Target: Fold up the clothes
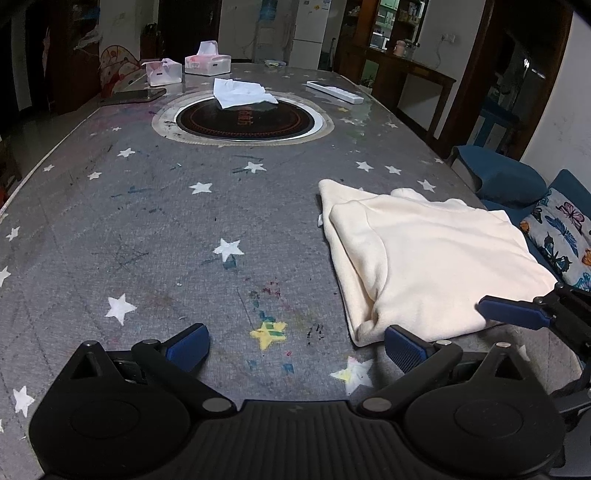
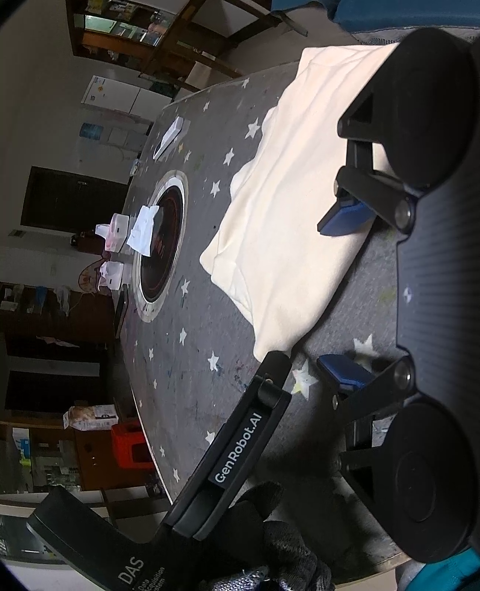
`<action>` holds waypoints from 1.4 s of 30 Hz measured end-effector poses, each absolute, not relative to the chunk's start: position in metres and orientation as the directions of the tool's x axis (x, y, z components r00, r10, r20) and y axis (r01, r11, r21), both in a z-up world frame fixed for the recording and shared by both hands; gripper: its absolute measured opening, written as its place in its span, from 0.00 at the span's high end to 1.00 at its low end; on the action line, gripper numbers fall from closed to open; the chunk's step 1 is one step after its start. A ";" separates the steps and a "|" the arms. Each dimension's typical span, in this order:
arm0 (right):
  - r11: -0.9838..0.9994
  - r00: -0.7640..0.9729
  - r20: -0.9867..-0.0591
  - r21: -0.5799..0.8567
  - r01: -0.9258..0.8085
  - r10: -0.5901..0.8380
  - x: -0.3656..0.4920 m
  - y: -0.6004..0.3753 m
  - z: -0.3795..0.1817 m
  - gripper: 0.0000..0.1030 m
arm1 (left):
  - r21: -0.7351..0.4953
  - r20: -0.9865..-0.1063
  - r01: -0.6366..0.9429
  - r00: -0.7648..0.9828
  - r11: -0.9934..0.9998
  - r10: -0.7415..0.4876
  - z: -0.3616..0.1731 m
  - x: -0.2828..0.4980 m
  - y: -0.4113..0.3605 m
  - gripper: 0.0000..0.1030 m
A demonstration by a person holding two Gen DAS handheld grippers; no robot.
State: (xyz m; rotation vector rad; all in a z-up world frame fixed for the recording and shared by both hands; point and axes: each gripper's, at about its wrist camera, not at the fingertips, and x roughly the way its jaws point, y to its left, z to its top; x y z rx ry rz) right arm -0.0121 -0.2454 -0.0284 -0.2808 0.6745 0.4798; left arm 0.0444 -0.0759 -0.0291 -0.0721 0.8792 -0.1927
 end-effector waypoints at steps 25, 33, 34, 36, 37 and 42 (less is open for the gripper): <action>0.856 0.670 -0.653 -0.066 -0.513 0.352 -0.005 -0.239 -0.032 0.37 | -0.193 -0.764 0.094 0.610 0.977 -0.210 -0.028 0.053 -0.072 0.00; 0.845 0.683 -0.647 -0.108 -0.523 0.340 -0.002 -0.229 -0.033 0.41 | -0.216 -0.762 0.076 0.610 0.973 -0.217 -0.026 0.056 -0.068 0.00; 0.842 0.685 -0.646 -0.119 -0.526 0.336 -0.002 -0.228 -0.034 0.42 | -0.219 -0.761 0.074 0.610 0.973 -0.218 -0.026 0.057 -0.068 0.00; 0.838 0.689 -0.646 -0.137 -0.529 0.329 -0.002 -0.225 -0.035 0.43 | -0.227 -0.760 0.070 0.611 0.971 -0.222 -0.026 0.058 -0.067 0.00; 0.838 0.690 -0.645 -0.137 -0.528 0.329 -0.001 -0.225 -0.034 0.44 | -0.229 -0.760 0.069 0.611 0.971 -0.223 -0.025 0.059 -0.067 0.00; 0.842 0.692 -0.643 -0.133 -0.523 0.329 0.000 -0.226 -0.033 0.49 | -0.236 -0.758 0.072 0.610 0.969 -0.230 -0.025 0.059 -0.069 0.00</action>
